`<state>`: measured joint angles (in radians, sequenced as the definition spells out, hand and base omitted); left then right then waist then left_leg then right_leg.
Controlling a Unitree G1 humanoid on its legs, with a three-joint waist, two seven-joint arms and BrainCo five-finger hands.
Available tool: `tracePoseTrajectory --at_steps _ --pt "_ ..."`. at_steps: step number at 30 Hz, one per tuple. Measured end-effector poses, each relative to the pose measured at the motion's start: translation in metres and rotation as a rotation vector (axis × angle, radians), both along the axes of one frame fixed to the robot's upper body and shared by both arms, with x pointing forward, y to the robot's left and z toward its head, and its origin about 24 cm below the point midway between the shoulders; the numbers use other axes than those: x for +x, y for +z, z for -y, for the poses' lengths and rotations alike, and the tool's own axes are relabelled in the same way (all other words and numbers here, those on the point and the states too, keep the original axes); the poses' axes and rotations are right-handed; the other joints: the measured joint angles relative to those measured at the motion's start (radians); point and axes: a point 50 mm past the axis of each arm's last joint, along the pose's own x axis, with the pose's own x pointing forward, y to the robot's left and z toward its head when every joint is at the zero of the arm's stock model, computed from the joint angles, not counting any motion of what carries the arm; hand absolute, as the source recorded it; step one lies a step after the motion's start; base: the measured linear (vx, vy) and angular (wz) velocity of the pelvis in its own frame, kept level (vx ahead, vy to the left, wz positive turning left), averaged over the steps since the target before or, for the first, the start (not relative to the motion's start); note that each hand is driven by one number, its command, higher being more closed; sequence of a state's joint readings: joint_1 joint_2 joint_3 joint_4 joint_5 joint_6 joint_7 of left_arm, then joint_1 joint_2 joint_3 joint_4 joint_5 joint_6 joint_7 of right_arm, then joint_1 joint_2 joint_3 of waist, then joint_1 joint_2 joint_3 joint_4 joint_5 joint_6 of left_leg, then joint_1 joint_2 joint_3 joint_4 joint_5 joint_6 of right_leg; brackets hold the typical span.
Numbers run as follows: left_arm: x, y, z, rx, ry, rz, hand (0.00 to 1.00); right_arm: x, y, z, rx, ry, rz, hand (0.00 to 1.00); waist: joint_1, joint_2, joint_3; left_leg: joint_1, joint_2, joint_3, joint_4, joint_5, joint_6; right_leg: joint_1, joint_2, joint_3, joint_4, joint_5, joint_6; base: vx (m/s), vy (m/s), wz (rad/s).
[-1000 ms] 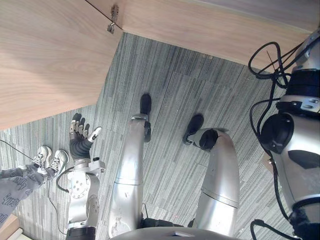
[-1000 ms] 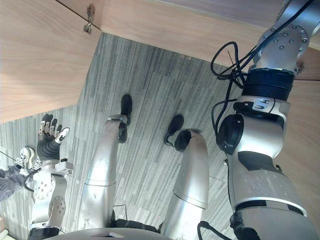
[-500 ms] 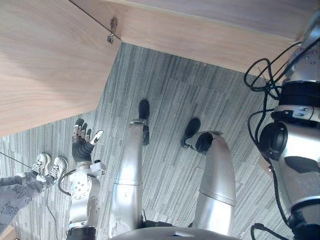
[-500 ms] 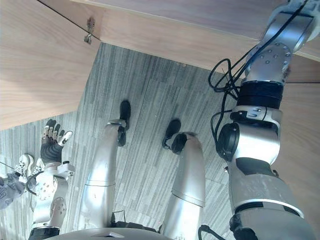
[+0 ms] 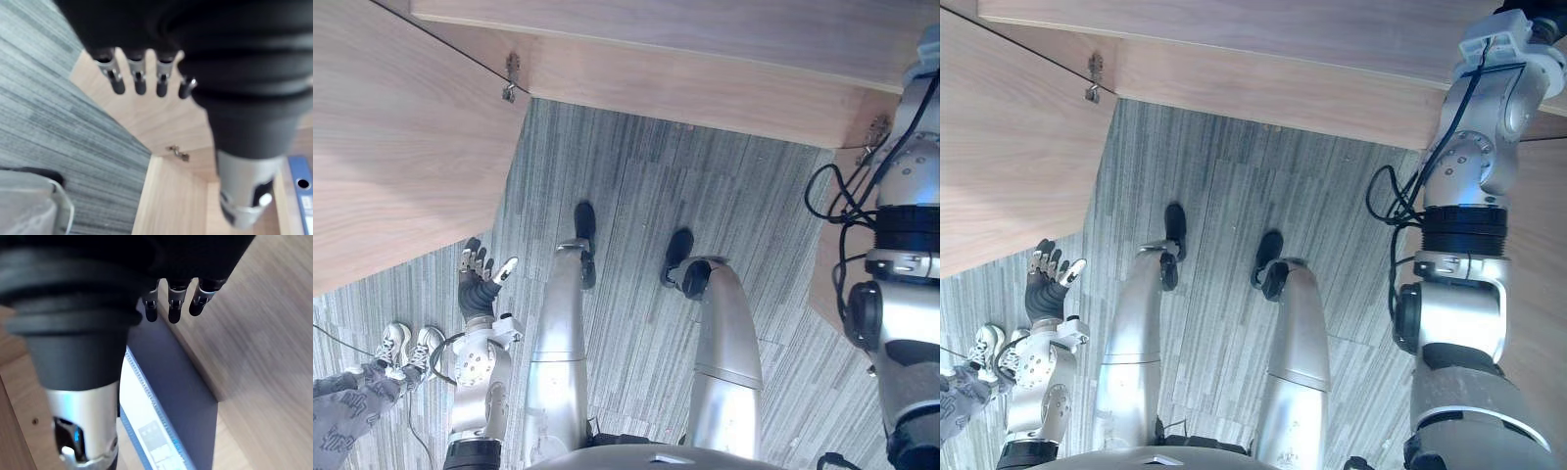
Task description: Walk over to the cabinet, pick up the folder, carry it to the office cabinet, place the folder inside the office cabinet, then close the office cabinet door
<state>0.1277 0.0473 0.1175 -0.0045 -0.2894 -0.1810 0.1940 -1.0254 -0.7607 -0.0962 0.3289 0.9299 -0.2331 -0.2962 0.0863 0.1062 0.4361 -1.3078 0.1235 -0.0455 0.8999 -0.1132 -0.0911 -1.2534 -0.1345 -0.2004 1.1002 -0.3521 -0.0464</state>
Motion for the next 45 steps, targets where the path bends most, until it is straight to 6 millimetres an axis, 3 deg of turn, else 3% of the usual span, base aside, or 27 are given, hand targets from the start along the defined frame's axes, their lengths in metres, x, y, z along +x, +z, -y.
tracePoseTrajectory --at_steps 8,14,18,23,29,37,40,45 --pt "0.016 -0.001 -0.019 0.052 0.030 -0.030 0.00 0.013 0.016 -0.007 -0.442 -0.281 -0.205 0.00 -0.033 -0.017 -0.002 0.015 0.025 0.020 -0.014 0.001 0.003 0.015 0.022 0.011 -0.044 0.031 0.002 0.01 0.033 -0.13" --pt "0.049 0.024 -0.051 0.080 0.108 0.016 0.00 0.027 0.008 -0.011 -0.629 -0.440 -0.343 0.00 -0.043 -0.043 -0.012 0.015 0.035 0.032 -0.034 0.008 0.018 0.013 0.034 0.017 -0.078 0.054 0.005 0.01 0.024 -0.07" --pt "0.059 0.038 -0.064 0.113 0.125 0.037 0.00 0.028 0.007 -0.012 -0.689 -0.472 -0.365 0.00 -0.053 -0.055 -0.010 0.015 0.036 0.033 -0.033 0.008 0.018 0.017 0.036 0.017 -0.089 0.062 0.006 0.02 0.024 -0.02" --pt "0.060 0.039 -0.067 0.115 0.110 0.038 0.00 0.030 0.002 -0.014 -0.739 -0.445 -0.382 0.00 -0.057 -0.065 -0.010 0.018 0.042 0.038 -0.032 0.005 0.023 0.027 0.040 0.019 -0.105 0.070 0.011 0.02 0.034 -0.05" --pt "0.046 0.028 -0.070 0.129 0.110 0.001 0.00 0.031 -0.032 -0.027 -0.900 -0.367 -0.426 0.00 -0.057 -0.089 -0.010 0.020 0.042 0.043 -0.031 -0.001 0.032 0.033 0.038 0.020 -0.112 0.067 0.018 0.00 0.017 -0.01" --pt "0.037 0.025 -0.069 0.150 0.097 -0.007 0.00 0.016 -0.065 -0.025 -1.040 -0.365 -0.450 0.00 -0.047 -0.096 -0.010 0.027 0.041 0.048 -0.030 -0.003 0.035 0.037 0.036 0.024 -0.111 0.065 0.022 0.00 0.000 0.00" --pt "0.035 0.027 -0.066 0.144 0.096 0.010 0.00 0.001 -0.075 -0.022 -1.035 -0.383 -0.424 0.00 -0.044 -0.098 -0.009 0.029 0.041 0.051 -0.030 -0.004 0.036 0.038 0.036 0.027 -0.111 0.060 0.030 0.00 0.000 0.00" --pt "0.035 0.023 -0.057 0.139 0.097 0.004 0.00 -0.021 -0.084 -0.025 -0.843 -0.438 -0.308 0.00 -0.047 -0.098 -0.009 0.036 0.041 0.055 -0.030 -0.007 0.041 0.044 0.036 0.029 -0.113 0.059 0.031 0.00 0.000 0.00"
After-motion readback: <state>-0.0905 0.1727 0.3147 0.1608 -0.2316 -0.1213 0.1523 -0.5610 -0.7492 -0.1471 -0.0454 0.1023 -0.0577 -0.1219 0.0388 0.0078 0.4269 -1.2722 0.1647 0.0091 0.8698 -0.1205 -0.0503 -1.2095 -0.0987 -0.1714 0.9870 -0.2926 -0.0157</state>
